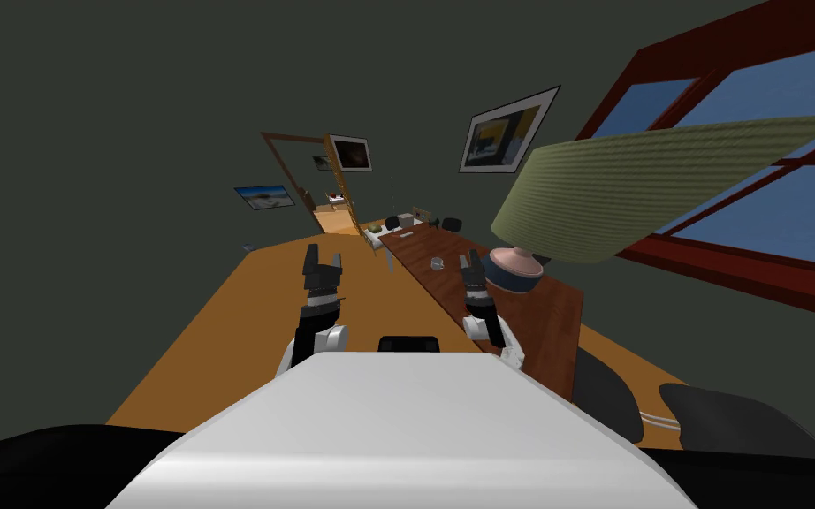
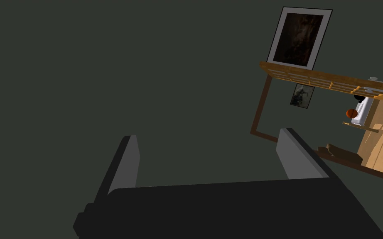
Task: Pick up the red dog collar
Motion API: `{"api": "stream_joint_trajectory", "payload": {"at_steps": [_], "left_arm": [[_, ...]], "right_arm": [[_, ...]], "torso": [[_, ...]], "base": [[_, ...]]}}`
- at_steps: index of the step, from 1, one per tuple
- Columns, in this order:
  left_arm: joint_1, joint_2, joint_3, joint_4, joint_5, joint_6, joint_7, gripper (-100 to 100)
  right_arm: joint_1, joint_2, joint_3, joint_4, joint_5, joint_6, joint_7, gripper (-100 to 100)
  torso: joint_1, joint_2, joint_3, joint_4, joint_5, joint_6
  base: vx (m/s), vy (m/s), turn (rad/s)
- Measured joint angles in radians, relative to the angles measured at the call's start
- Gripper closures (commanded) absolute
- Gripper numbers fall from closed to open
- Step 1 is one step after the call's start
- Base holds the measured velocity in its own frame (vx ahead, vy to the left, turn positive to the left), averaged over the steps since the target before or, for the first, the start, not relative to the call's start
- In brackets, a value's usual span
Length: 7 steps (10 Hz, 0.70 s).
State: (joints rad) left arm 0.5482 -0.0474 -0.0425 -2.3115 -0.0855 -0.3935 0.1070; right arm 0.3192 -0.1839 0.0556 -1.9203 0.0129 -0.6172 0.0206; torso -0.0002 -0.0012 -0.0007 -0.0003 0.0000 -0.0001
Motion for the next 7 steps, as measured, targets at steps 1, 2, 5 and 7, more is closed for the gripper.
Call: {"api": "stream_joint_trajectory", "payload": {"at_steps": [1,2,5,7], "left_arm": [[0.000,0.000,0.000,0.000,0.000,0.000,0.000,0],[0.000,0.000,0.000,0.000,0.000,0.000,0.000,0],[0.000,0.000,0.000,0.000,0.000,0.000,0.000,0],[0.000,0.000,0.000,0.000,0.000,0.000,0.000,0]], "right_arm": [[-0.019,-0.013,0.006,0.032,0.022,-0.012,0.016,-100],[-0.029,-0.021,0.008,0.057,0.032,-0.019,0.025,-100],[-0.077,-0.053,0.012,0.140,0.071,-0.033,0.052,-100],[-0.101,-0.071,0.017,0.183,0.097,-0.040,0.072,-100]], "torso": [[0.000,0.000,0.000,0.000,0.000,0.000],[0.000,0.000,0.000,0.000,0.000,0.000],[0.000,0.001,0.000,0.000,0.000,0.000],[0.000,0.001,0.001,0.000,0.000,0.000]], "base": [[0.009,-0.004,0.030],[0.004,-0.002,0.055],[0.001,-0.004,0.044],[-0.002,-0.006,0.053]]}}
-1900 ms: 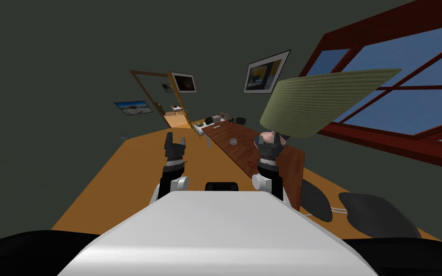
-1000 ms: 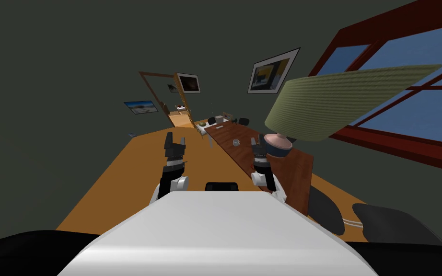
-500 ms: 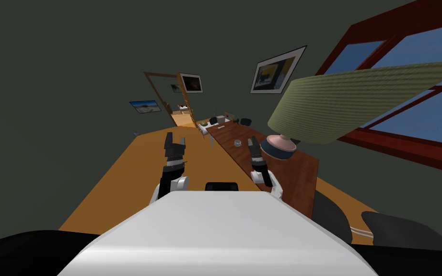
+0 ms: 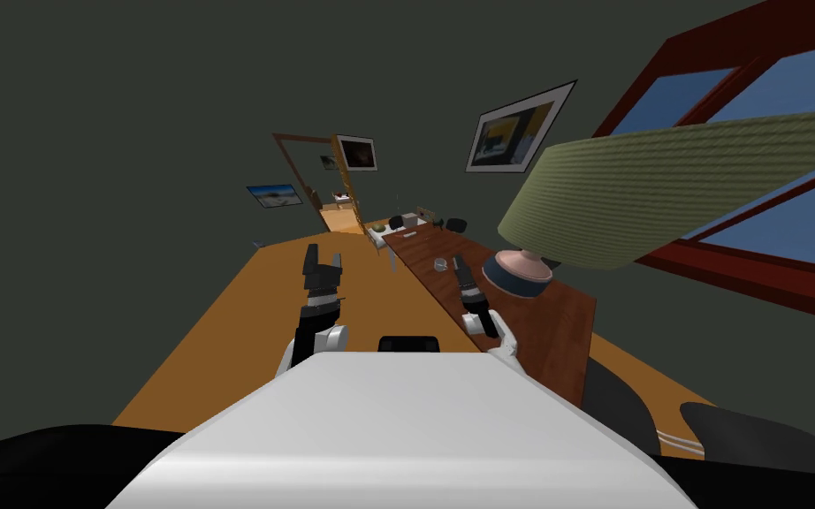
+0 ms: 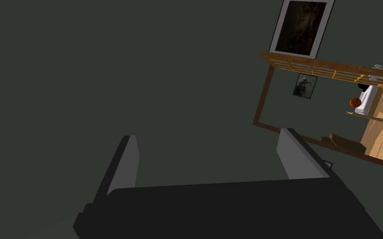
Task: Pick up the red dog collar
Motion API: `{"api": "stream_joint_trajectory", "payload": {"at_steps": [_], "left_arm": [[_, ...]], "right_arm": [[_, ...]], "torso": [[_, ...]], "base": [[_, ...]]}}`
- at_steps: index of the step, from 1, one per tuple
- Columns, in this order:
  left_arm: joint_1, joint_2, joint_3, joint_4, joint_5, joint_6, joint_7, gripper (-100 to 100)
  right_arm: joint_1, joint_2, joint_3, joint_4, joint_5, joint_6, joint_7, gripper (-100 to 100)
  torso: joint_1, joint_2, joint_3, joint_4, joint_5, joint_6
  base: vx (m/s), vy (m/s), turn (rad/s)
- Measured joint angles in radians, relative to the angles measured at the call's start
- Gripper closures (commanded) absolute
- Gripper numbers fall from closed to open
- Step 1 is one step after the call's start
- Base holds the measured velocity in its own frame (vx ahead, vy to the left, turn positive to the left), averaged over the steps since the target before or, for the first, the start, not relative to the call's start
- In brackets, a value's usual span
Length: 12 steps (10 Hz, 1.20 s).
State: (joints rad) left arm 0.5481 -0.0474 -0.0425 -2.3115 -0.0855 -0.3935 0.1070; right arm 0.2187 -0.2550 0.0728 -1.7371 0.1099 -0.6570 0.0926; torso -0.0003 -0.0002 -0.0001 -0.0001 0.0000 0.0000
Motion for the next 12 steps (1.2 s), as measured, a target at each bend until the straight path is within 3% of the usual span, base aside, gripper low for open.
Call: {"api": "stream_joint_trajectory", "payload": {"at_steps": [7,12], "left_arm": [[0.000,0.000,0.000,0.000,0.000,0.000,0.000,0],[0.000,0.000,0.000,0.000,0.000,0.000,0.000,0]], "right_arm": [[-0.084,-0.059,0.015,0.174,0.092,-0.024,0.071,-100],[-0.155,-0.104,0.026,0.326,0.170,-0.040,0.135,-100]], "torso": [[0.000,0.001,0.000,0.000,0.000,0.000],[-0.001,0.001,0.001,0.000,0.000,0.000]], "base": [[-0.010,-0.009,0.050],[-0.019,-0.014,0.046]]}}
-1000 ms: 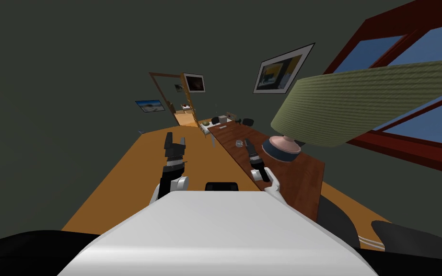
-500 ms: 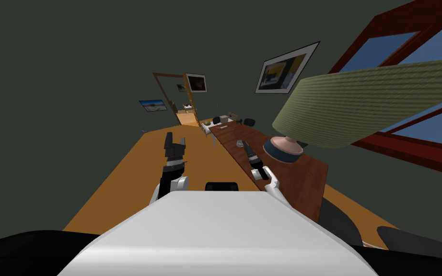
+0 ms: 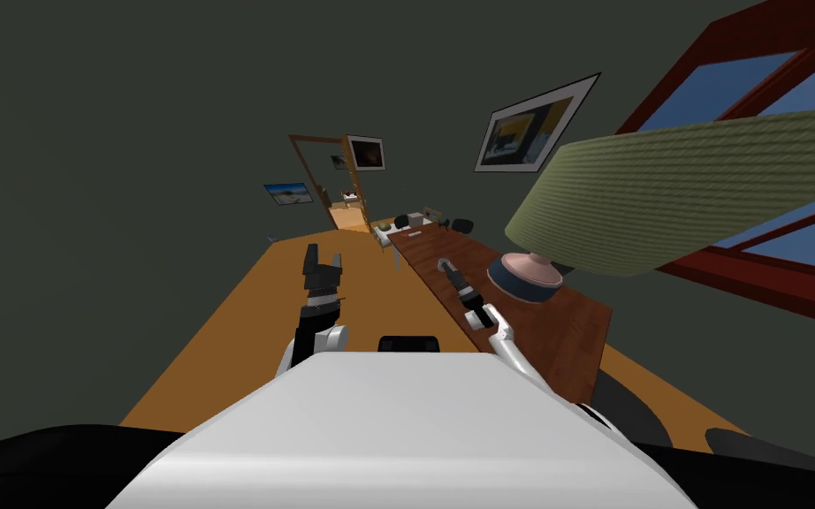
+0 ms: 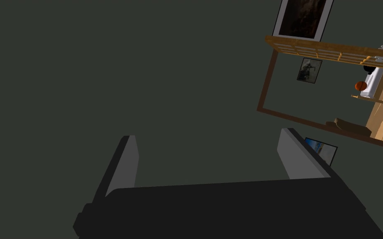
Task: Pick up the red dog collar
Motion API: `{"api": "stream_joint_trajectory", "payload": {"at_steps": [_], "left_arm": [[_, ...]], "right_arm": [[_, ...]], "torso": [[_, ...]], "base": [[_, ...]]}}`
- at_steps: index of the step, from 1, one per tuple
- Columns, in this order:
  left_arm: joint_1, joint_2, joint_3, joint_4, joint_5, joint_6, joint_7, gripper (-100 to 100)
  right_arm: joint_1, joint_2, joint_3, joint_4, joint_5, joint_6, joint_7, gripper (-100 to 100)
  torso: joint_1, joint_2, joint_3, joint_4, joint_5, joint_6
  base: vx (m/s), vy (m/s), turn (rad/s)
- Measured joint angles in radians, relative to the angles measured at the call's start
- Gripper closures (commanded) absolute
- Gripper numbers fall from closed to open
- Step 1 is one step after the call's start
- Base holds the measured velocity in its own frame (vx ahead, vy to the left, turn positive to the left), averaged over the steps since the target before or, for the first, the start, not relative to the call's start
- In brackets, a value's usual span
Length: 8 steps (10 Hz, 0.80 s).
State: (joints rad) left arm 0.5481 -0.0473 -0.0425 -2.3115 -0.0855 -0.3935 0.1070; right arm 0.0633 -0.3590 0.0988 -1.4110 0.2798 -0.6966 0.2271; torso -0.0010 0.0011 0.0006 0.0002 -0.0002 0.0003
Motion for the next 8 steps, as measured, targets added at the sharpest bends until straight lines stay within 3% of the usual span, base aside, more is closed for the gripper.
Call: {"api": "stream_joint_trajectory", "payload": {"at_steps": [8], "left_arm": [[0.000,0.000,0.000,0.000,0.000,0.000,0.000,0]], "right_arm": [[-0.089,-0.058,0.021,0.199,0.122,0.016,0.102,-100]], "torso": [[-0.001,0.001,0.001,0.000,0.000,0.000]], "base": [[-0.030,-0.022,0.043]]}}
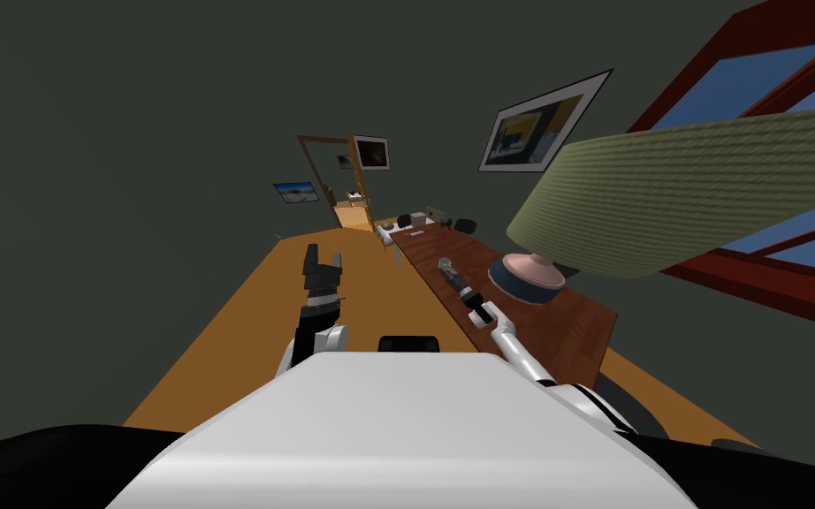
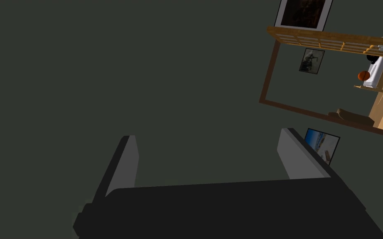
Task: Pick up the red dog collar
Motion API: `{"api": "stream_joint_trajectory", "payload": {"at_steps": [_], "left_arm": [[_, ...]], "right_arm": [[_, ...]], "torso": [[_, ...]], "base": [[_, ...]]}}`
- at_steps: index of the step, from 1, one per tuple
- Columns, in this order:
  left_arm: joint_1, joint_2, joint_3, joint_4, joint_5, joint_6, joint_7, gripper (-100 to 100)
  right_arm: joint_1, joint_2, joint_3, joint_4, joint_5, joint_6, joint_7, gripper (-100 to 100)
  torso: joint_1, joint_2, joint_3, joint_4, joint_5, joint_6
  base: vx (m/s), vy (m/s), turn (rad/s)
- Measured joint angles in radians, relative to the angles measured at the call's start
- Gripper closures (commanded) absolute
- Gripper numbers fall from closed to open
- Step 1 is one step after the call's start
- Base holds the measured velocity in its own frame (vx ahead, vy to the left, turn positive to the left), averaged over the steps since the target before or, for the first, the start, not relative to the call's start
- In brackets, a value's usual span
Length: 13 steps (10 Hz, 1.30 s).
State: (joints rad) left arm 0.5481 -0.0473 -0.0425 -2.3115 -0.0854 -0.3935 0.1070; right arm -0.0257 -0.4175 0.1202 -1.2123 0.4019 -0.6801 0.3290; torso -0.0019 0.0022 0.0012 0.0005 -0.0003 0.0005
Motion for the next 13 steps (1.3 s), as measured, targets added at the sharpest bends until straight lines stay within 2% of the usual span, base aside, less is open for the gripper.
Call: {"api": "stream_joint_trajectory", "payload": {"at_steps": [3,5,6,8,9,10,13], "left_arm": [[0.000,0.000,0.000,0.000,0.000,0.000,0.000,0],[0.000,0.000,0.000,0.000,0.000,0.000,0.000,0],[0.000,0.000,0.000,0.000,0.000,0.000,0.000,0],[0.000,0.000,0.000,0.000,0.000,0.000,0.000,0],[0.000,0.000,0.000,0.000,0.000,0.000,0.000,0],[0.000,0.000,0.000,0.000,0.000,0.000,0.000,0],[0.000,0.000,0.000,0.000,0.000,0.000,0.000,0]], "right_arm": [[-0.035,-0.016,0.006,0.086,0.040,0.007,0.038,-100],[-0.080,-0.033,0.011,0.196,0.082,0.005,0.080,-100],[-0.072,-0.038,0.017,0.186,0.097,0.024,0.089,-100],[-0.080,-0.053,0.029,0.219,0.142,0.059,0.123,-100],[-0.087,-0.056,0.031,0.241,0.154,0.067,0.136,-100],[-0.108,-0.056,0.032,0.285,0.171,0.067,0.157,-100],[-0.122,-0.078,0.047,0.345,0.221,0.104,0.192,-100]], "torso": [[0.000,0.000,0.000,0.000,0.000,0.000],[0.000,0.002,0.001,0.000,0.000,0.000],[0.000,0.001,0.001,0.000,0.000,0.000],[-0.001,0.002,0.001,0.000,0.000,0.000],[-0.001,0.001,0.001,0.000,0.000,0.000],[0.000,0.001,0.001,0.000,0.000,0.000],[0.000,0.001,0.001,0.000,0.000,0.000]], "base": [[-0.038,-0.026,0.043],[-0.061,-0.030,0.050],[-0.055,-0.034,0.041],[-0.059,-0.043,0.040],[-0.048,-0.030,0.031],[-0.074,-0.039,0.058],[-0.043,-0.029,0.020]]}}
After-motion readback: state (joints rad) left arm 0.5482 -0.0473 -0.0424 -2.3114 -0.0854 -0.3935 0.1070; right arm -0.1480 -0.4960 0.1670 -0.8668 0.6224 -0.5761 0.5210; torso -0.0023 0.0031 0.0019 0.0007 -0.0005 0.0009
